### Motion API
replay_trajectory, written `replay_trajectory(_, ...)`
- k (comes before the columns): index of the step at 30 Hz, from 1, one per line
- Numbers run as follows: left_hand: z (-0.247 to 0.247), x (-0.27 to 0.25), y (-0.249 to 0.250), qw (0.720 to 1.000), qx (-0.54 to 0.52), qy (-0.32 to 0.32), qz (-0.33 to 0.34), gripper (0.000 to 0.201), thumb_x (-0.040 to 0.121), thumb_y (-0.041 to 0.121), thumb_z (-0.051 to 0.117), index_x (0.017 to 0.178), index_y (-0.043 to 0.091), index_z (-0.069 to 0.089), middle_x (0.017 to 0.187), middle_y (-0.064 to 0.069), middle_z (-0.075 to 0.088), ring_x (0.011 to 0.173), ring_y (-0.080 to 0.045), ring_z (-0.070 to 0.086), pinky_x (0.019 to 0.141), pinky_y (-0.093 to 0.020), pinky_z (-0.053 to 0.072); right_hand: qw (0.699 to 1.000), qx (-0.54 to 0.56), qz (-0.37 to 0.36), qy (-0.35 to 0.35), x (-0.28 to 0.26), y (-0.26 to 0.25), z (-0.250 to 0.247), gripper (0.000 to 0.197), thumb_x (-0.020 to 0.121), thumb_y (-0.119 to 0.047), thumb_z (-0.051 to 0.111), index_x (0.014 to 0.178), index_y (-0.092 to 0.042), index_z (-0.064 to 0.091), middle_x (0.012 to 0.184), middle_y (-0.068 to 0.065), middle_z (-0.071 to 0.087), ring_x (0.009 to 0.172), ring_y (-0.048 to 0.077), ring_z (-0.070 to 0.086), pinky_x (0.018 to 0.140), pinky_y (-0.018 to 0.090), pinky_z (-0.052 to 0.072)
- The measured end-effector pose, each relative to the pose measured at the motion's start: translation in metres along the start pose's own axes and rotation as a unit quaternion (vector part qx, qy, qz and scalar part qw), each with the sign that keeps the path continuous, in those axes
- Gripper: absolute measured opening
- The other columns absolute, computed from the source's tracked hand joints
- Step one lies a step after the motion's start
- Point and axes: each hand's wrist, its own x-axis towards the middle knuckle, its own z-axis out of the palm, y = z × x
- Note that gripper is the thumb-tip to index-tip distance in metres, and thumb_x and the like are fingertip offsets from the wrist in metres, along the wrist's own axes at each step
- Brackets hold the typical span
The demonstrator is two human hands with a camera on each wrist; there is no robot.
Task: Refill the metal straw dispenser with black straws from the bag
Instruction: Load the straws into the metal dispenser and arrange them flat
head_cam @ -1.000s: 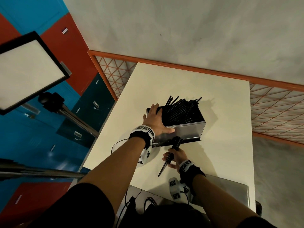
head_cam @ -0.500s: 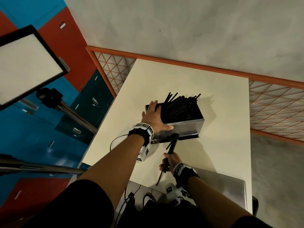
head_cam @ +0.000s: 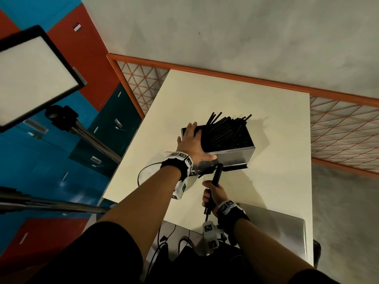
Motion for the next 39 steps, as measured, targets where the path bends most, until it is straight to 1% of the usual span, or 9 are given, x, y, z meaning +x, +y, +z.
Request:
replay_trajectory(5,0.0,-0.005,0.002,1.0,0.0,0.01,0.002,0.123,0.062,0.072,0.079,0.157,0.015,0.024,0.168,0.007,-0.009,0.154,-0.015,-0.015,0.122,-0.062,0.01,0.999,0.045,-0.015,0.01,0.002,-0.001,0.015,0.034,0.084,-0.039,0.075,0.093,-0.01,0.06,0.051,0.0,0.027,0.04,0.017,0.028,0.045,0.026,0.03)
replay_trajectory(9,0.002,-0.006,0.002,1.0,0.003,0.011,0.004,0.123,0.063,0.072,0.078,0.157,0.015,0.025,0.168,0.006,-0.008,0.154,-0.016,-0.015,0.122,-0.062,0.011,0.995,0.087,-0.014,0.055,0.005,-0.004,0.03,0.034,0.085,-0.033,0.075,0.076,-0.007,0.055,0.048,0.002,0.03,0.037,0.017,0.029,0.045,0.026,0.03)
replay_trajectory(15,0.003,-0.007,0.001,1.0,0.002,0.01,0.006,0.123,0.062,0.072,0.079,0.157,0.015,0.024,0.168,0.005,-0.009,0.154,-0.016,-0.015,0.122,-0.062,0.013,0.994,0.068,-0.002,0.081,0.005,-0.013,0.036,0.019,0.093,-0.015,0.058,0.082,0.0,0.058,0.047,0.003,0.031,0.037,0.016,0.029,0.046,0.025,0.029)
replay_trajectory(18,0.004,-0.006,0.0,1.0,0.002,0.012,0.008,0.123,0.061,0.073,0.079,0.157,0.016,0.025,0.168,0.006,-0.009,0.154,-0.016,-0.015,0.122,-0.062,0.014,0.997,0.033,0.017,0.072,0.003,-0.015,0.033,0.018,0.093,-0.011,0.053,0.077,-0.002,0.055,0.047,0.003,0.033,0.039,0.018,0.03,0.047,0.026,0.029)
replay_trajectory(23,0.006,-0.007,-0.001,1.0,0.001,0.02,0.008,0.123,0.06,0.074,0.077,0.156,0.017,0.025,0.167,0.007,-0.008,0.154,-0.016,-0.014,0.122,-0.062,0.014,0.994,-0.047,0.087,0.041,-0.004,-0.012,0.009,0.028,0.097,-0.022,0.056,0.076,-0.003,0.055,0.049,0.005,0.038,0.042,0.019,0.035,0.051,0.027,0.034)
replay_trajectory(30,0.009,-0.011,0.0,0.999,-0.004,0.039,0.015,0.121,0.059,0.071,0.08,0.155,0.018,0.028,0.168,0.005,-0.005,0.154,-0.016,-0.012,0.122,-0.063,0.013,0.968,-0.193,0.159,0.021,-0.017,0.008,-0.024,0.034,0.095,-0.024,0.059,0.069,-0.002,0.06,0.05,0.007,0.048,0.046,0.022,0.044,0.052,0.031,0.041)
replay_trajectory(33,0.013,-0.016,0.0,0.999,0.007,0.045,0.023,0.121,0.059,0.071,0.08,0.155,0.017,0.029,0.168,0.004,-0.005,0.155,-0.017,-0.011,0.121,-0.064,0.014,0.951,-0.249,0.183,0.022,-0.025,0.016,-0.037,0.028,0.094,-0.018,0.059,0.073,0.0,0.062,0.05,0.008,0.047,0.043,0.02,0.042,0.05,0.028,0.039)
replay_trajectory(36,0.014,-0.019,0.001,0.999,0.02,0.04,0.024,0.122,0.061,0.07,0.081,0.156,0.016,0.027,0.168,0.002,-0.006,0.155,-0.019,-0.011,0.121,-0.064,0.014,0.945,-0.259,0.199,0.027,-0.034,0.016,-0.051,0.016,0.091,-0.008,0.056,0.088,0.005,0.066,0.047,0.007,0.047,0.038,0.02,0.04,0.047,0.03,0.038)
replay_trajectory(39,0.016,-0.019,0.0,0.999,0.022,0.036,0.023,0.124,0.062,0.071,0.08,0.157,0.016,0.023,0.168,0.002,-0.007,0.155,-0.019,-0.013,0.122,-0.063,0.012,0.933,-0.308,0.187,0.022,-0.038,0.015,-0.068,0.018,0.092,-0.01,0.057,0.09,0.003,0.069,0.051,0.009,0.054,0.045,0.024,0.047,0.057,0.036,0.044)
